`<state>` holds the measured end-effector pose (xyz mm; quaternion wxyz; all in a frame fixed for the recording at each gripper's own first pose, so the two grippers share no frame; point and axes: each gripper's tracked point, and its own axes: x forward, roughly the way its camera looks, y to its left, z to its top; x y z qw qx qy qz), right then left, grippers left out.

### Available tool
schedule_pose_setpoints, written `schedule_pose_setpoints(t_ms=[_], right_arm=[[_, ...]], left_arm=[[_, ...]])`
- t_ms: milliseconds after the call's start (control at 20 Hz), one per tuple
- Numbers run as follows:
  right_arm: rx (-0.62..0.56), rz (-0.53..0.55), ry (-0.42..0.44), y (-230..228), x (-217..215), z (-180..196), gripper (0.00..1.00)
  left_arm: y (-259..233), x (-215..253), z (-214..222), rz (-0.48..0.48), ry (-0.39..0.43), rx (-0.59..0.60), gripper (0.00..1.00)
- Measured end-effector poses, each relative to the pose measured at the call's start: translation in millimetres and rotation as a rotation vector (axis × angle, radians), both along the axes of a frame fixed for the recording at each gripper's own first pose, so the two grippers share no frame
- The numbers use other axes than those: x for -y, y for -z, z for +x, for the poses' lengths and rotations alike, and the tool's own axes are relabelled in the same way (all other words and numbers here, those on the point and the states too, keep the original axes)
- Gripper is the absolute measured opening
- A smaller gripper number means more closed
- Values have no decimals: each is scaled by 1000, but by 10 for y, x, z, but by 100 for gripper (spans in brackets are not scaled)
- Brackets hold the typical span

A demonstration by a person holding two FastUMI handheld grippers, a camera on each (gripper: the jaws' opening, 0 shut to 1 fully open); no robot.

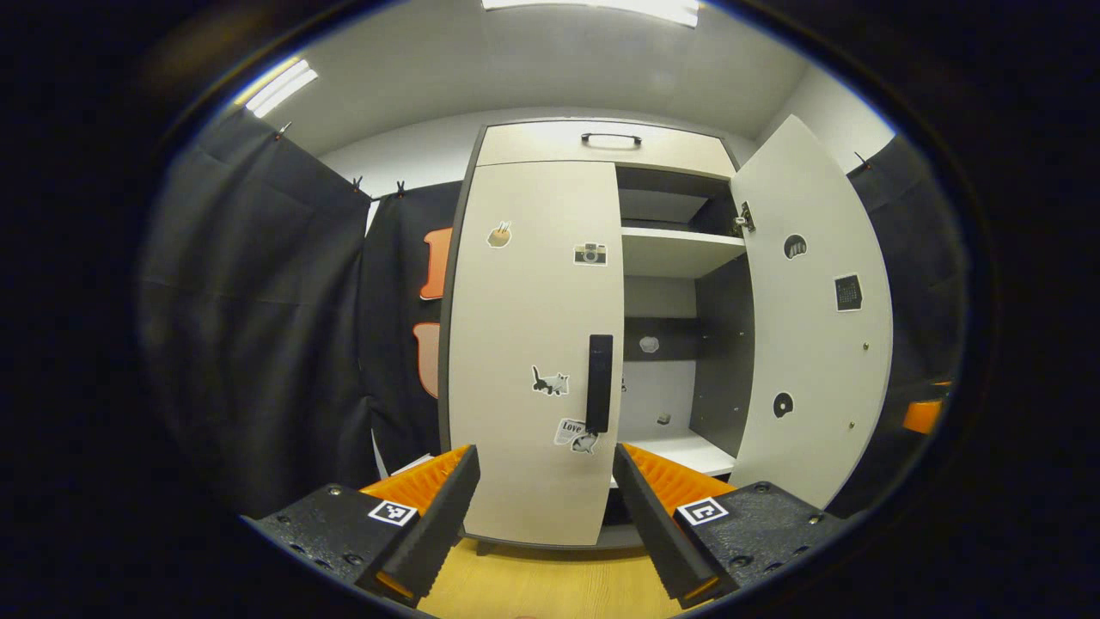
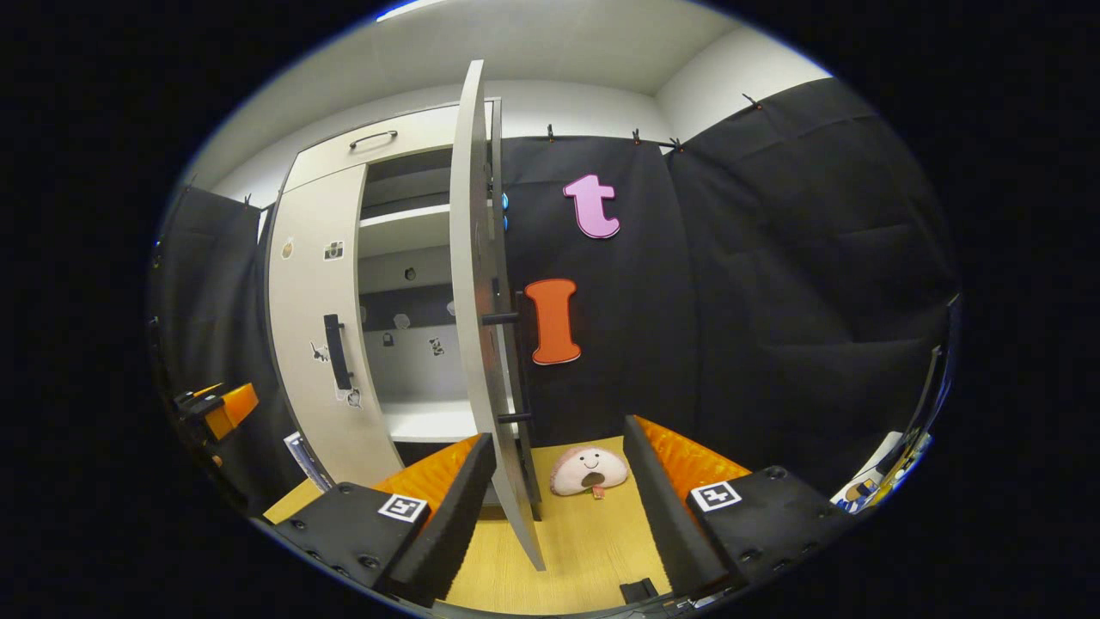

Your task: Open the right door of the double-door shoe cabinet with the right hand, and open the left door with the left hand.

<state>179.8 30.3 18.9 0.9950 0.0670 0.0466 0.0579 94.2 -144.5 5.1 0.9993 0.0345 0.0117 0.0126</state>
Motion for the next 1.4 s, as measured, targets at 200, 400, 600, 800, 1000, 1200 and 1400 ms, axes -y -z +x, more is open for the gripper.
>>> schedule_pose_setpoints(t_ms=[200, 400, 600, 800, 1000, 1200, 1400], right_arm=[[-1, -23, 5, 24, 78, -34, 99], [3, -31, 17, 29, 168, -44, 99], [-13, -8, 27, 65, 199, -52, 99], [-17, -10, 48, 79, 259, -58, 99], [-15, -14, 77, 64, 344, -55, 91], [-16, -5, 96, 63, 372, -52, 98], [-11, -31, 102, 54, 401, -56, 98]], left_arm=[[19, 153, 334, -13, 3, -6, 94], [-64, 271, 714, -14, 15, 15, 94], [-54, 349, 1121, -7, 29, -7, 92], [8, 382, 1467, 2, 25, -24, 95], [90, 451, 1725, 14, 48, -32, 95], [240, 460, 1877, -5, 38, -70, 95], [284, 471, 1975, 4, 47, -79, 93]])
